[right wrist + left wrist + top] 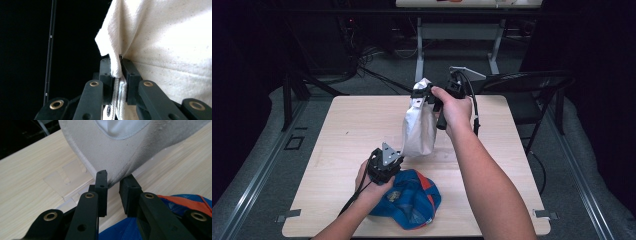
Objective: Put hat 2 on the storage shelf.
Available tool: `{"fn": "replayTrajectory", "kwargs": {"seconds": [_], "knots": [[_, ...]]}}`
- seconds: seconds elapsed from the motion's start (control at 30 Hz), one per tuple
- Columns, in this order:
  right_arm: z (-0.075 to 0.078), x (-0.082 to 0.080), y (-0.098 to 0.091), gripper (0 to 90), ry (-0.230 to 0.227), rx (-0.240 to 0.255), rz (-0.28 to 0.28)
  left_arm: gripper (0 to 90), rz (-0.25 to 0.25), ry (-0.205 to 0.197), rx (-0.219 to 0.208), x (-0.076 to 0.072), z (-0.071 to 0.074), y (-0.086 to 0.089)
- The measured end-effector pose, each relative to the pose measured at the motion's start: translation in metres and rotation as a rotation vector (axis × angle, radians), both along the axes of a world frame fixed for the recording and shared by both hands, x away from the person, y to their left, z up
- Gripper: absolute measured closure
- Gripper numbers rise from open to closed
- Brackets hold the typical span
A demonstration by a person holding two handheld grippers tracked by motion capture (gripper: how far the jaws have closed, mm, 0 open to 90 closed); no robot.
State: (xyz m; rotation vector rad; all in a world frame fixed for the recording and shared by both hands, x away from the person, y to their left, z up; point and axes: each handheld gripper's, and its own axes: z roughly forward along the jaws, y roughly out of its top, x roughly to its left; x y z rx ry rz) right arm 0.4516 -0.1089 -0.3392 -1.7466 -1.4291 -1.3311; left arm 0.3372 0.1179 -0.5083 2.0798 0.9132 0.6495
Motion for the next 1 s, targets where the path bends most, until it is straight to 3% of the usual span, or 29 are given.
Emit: {"fn": "replayTrajectory", "kwargs": {"seconds": [0.17, 0.3, 0.47, 0.73, 0.83, 1.0], "knots": [[-0.001, 0.001, 0.006, 80.2, -0.001, -0.003, 0.010, 78.6, -0.001, 0.009, -0.013, 0.001, -0.001, 0.002], [-0.004, 0.002, 0.011, 80.1, 0.002, -0.016, 0.026, 79.4, 0.017, 0.032, -0.059, 0.003, -0.004, 0.006], [-0.011, 0.003, 0.013, 80.0, 0.015, -0.018, 0.034, 80.3, 0.032, 0.057, -0.086, 0.006, -0.006, 0.009], [-0.021, 0.005, 0.013, 79.6, 0.031, -0.044, 0.042, 81.7, 0.067, 0.112, -0.178, 0.009, -0.014, 0.019], [-0.022, 0.005, 0.015, 79.4, 0.029, -0.065, 0.046, 82.0, 0.074, 0.118, -0.193, 0.009, -0.016, 0.021], [-0.028, 0.005, 0.018, 79.3, 0.039, -0.084, 0.056, 82.6, 0.089, 0.167, -0.252, 0.012, -0.022, 0.028]]}}
